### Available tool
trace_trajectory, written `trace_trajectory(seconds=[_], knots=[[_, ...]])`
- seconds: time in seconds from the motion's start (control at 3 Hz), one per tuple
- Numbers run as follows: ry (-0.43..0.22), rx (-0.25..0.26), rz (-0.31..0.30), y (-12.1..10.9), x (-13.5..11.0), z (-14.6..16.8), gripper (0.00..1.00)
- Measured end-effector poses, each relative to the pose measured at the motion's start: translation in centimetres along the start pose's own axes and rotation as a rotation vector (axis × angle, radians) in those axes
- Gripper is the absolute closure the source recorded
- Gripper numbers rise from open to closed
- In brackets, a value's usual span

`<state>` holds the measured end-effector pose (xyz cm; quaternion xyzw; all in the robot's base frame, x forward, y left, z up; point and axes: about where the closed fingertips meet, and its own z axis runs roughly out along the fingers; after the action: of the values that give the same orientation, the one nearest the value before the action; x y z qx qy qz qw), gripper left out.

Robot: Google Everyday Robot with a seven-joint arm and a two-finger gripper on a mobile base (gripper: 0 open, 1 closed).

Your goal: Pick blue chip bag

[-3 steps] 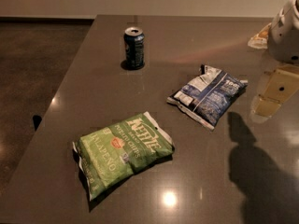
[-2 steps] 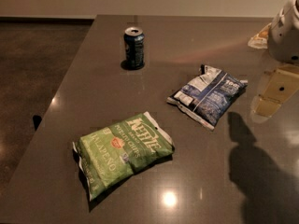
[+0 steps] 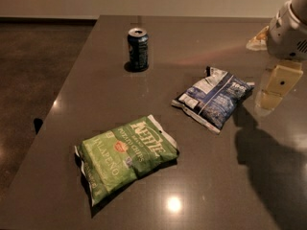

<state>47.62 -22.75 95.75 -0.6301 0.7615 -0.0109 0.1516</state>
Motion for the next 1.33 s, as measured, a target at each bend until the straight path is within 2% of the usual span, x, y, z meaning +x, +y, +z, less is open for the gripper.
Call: trace_trajectory(seconds=[0.33, 1.0, 1.33], knots=[[0.019, -0.05, -0.084, -0.7, 0.6, 2.6, 0.0], [0.062, -0.094, -0.362, -0.7, -1.0, 7.3, 0.0], [0.079, -0.116, -0.436, -1.8, -1.7, 8.4, 0.0]])
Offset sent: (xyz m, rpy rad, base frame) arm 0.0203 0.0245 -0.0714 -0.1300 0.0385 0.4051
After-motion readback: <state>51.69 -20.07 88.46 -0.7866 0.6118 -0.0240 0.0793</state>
